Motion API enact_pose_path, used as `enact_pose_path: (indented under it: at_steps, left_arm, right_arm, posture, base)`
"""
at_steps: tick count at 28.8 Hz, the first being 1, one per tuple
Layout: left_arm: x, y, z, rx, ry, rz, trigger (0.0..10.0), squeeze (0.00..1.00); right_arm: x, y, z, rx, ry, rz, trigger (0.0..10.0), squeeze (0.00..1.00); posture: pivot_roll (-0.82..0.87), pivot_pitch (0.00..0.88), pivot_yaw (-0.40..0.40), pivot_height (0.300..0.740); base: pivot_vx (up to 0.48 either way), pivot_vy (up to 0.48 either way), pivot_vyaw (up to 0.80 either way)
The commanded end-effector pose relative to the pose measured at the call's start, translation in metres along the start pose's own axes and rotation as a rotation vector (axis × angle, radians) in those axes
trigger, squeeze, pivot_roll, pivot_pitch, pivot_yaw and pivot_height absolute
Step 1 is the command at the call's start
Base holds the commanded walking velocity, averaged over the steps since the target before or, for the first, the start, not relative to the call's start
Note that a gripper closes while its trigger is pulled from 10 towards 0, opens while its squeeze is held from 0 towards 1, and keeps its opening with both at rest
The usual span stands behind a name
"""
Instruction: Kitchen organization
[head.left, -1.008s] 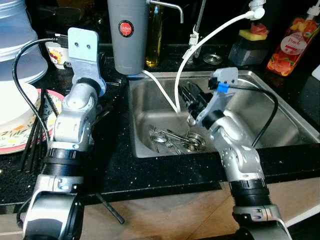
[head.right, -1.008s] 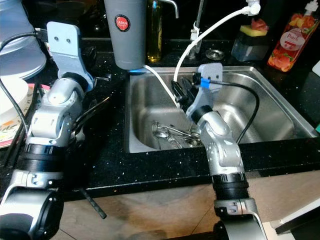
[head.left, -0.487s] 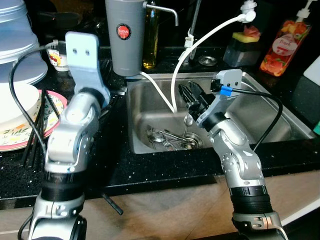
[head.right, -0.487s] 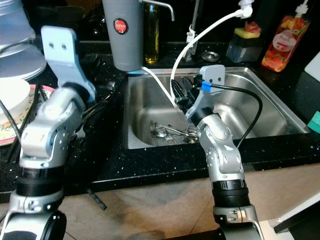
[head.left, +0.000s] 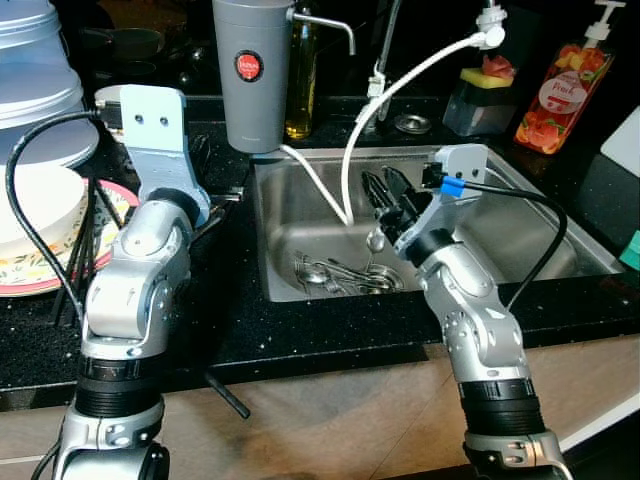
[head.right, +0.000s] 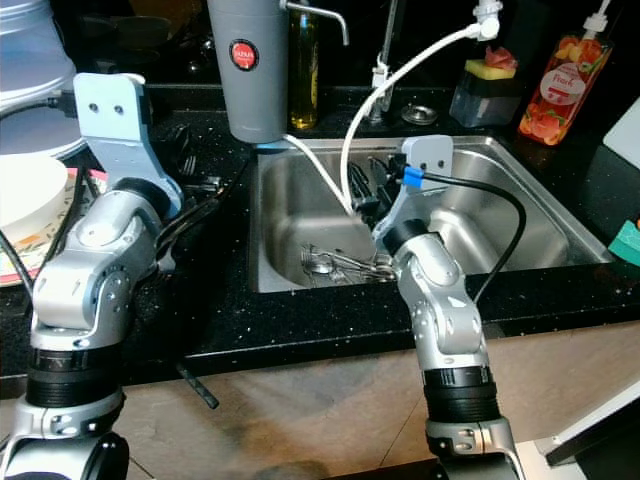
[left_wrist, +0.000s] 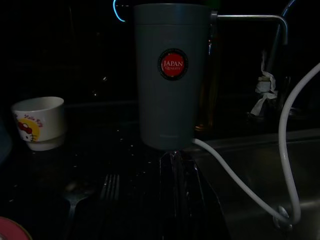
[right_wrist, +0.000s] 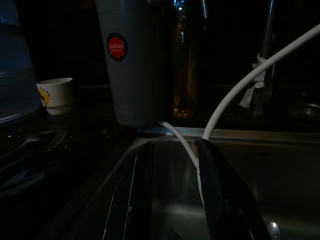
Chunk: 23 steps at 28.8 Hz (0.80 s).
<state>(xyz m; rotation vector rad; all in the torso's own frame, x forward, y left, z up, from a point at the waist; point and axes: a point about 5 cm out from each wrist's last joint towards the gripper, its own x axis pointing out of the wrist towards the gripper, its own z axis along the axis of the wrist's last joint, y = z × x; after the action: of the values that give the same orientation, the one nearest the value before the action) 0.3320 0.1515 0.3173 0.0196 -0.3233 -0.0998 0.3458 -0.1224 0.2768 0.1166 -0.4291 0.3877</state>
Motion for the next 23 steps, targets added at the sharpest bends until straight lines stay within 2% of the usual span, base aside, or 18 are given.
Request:
enact_pose_path:
  at_steps: [1,20,23]
  left_arm:
    - [-0.0012,-0.0022,-0.0018,0.003,0.015,-0.011,10.0,0.0]
    - [-0.002,-0.0018,-0.0003,0.019,0.027,-0.018,10.0,0.0]
    - [-0.0019,-0.0015,0.0,0.021,0.028,-0.017,10.0,0.0]
  right_arm:
    - [-0.0005,-0.0004,0.0011,0.005,-0.003,-0.006,10.0,0.0]
    - [-0.0001,0.003,-0.0002,0.02,0.007,-0.001,10.0,0.0]
    - [-0.0002,0.0031,-0.0002,0.022,0.008,-0.001,10.0,0.0]
  posture:
    - [-0.02,0.123,-0.021,0.74]
    - [-0.02,0.127,-0.018,0.74]
    - [-0.02,0.127,-0.018,0.74]
  base:
    - [-0.277,0.0,0.0]
    - [-0.297,0.0,0.0]
    - [0.0,0.0,0.0]
